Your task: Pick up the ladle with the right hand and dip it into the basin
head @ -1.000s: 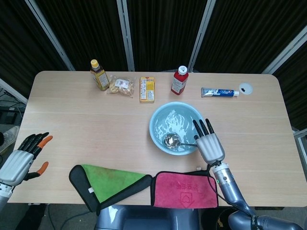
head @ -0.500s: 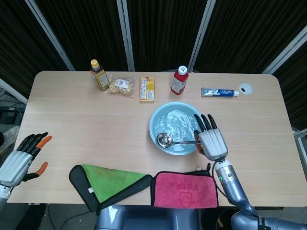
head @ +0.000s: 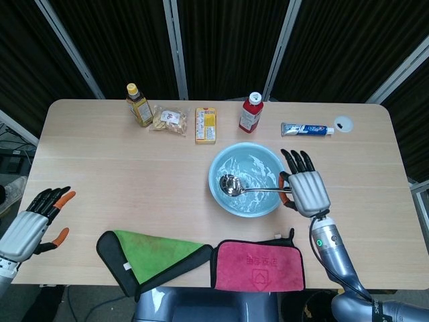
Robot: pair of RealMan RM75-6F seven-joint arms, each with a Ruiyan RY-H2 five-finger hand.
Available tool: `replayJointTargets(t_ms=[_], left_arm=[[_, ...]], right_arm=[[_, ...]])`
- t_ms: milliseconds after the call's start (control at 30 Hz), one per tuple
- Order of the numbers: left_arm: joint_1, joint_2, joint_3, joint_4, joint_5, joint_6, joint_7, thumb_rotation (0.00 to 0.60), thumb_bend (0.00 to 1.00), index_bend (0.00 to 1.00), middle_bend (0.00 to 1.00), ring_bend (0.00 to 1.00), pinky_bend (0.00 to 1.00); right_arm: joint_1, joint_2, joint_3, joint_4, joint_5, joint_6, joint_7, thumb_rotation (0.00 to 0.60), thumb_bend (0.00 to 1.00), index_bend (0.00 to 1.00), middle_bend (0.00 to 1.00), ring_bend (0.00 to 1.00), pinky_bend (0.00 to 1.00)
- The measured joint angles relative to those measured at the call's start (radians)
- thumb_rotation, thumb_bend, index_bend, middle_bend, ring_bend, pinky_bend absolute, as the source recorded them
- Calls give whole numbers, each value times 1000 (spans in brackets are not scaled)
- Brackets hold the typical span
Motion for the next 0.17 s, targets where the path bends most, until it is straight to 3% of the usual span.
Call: replayJointTargets(t_ms=[167], left_arm=[[-2,0,0,1,-4,-4,3,600,443,39,0,0,0]], right_arm=[[0,2,-11,5,-21,18,8,600,409,655,40,0,0]])
